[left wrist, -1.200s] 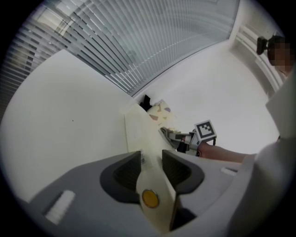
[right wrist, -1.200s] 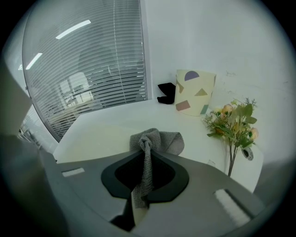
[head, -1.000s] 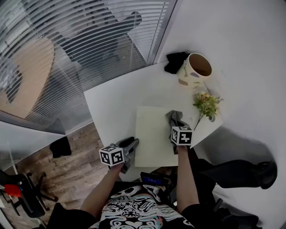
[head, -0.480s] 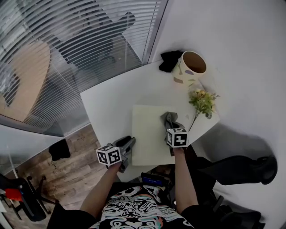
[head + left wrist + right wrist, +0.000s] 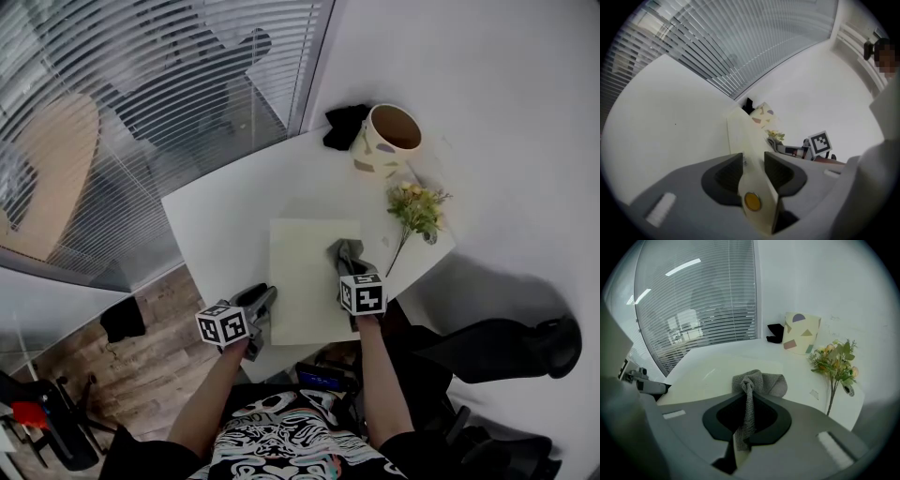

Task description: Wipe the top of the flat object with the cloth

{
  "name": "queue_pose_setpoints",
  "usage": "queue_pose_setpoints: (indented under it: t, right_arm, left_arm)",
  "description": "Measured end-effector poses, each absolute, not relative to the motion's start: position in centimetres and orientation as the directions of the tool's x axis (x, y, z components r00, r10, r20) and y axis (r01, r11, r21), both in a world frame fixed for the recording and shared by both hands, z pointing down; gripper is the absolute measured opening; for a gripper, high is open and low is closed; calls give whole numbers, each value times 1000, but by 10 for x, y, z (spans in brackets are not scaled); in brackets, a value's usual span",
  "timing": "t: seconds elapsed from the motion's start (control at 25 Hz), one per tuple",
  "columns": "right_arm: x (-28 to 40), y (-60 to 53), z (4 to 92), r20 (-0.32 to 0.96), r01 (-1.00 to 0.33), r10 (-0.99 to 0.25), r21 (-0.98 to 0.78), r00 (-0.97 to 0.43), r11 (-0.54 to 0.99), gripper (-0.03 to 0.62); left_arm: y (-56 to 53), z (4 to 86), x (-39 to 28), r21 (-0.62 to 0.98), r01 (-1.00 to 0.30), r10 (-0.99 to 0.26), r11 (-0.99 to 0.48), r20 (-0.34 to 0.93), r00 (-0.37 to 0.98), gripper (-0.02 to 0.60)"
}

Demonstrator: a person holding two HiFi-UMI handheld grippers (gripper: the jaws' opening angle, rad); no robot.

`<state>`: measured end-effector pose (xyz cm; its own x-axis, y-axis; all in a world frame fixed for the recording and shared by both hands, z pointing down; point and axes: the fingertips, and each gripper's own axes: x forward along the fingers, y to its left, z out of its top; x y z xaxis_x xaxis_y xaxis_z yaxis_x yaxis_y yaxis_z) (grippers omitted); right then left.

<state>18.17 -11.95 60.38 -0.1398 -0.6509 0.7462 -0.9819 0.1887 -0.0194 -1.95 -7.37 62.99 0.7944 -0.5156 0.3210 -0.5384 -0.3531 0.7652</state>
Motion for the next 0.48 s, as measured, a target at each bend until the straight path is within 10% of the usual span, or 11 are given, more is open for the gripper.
queue_pose_setpoints:
  t: [0.48]
  right_arm:
    - [174, -102, 604, 745, -975, -648, -17, -159, 220, 15]
  left_arm:
    - [-74, 629, -21, 756, -550, -529, -355, 323, 785, 199]
